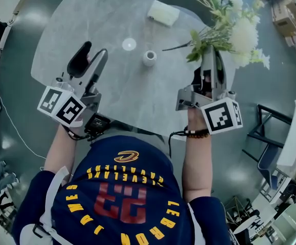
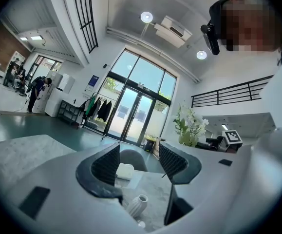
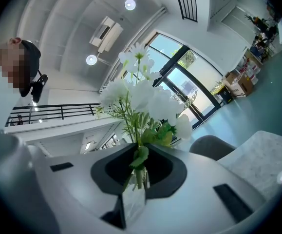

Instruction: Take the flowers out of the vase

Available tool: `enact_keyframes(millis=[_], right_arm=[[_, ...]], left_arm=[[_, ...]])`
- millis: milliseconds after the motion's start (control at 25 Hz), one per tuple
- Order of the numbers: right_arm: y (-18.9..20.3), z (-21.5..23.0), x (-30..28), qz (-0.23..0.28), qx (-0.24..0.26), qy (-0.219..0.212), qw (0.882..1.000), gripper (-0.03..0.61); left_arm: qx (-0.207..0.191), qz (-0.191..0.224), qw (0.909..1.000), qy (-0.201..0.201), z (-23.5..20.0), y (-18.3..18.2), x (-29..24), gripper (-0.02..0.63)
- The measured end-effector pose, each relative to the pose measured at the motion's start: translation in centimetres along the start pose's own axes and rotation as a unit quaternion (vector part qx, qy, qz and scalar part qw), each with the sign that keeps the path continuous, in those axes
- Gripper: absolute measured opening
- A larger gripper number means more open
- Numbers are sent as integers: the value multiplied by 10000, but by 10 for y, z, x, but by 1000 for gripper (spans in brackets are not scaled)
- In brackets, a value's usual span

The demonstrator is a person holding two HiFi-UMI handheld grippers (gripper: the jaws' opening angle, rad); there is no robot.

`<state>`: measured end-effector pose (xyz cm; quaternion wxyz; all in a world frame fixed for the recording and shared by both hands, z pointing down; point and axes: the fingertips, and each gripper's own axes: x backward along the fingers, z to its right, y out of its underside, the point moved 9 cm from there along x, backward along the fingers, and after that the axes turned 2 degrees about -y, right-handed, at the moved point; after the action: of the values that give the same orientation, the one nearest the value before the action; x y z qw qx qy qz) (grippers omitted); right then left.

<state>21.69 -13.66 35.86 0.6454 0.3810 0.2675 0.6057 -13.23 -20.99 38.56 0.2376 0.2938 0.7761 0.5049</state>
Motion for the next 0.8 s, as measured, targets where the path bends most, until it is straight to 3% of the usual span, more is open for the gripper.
enact_keyframes(millis=[800], right_arm=[[8,8,-11,-149,-41,-80,9998,48]], left_arm=[[29,24,9998,-174,-6,4,-2,258]])
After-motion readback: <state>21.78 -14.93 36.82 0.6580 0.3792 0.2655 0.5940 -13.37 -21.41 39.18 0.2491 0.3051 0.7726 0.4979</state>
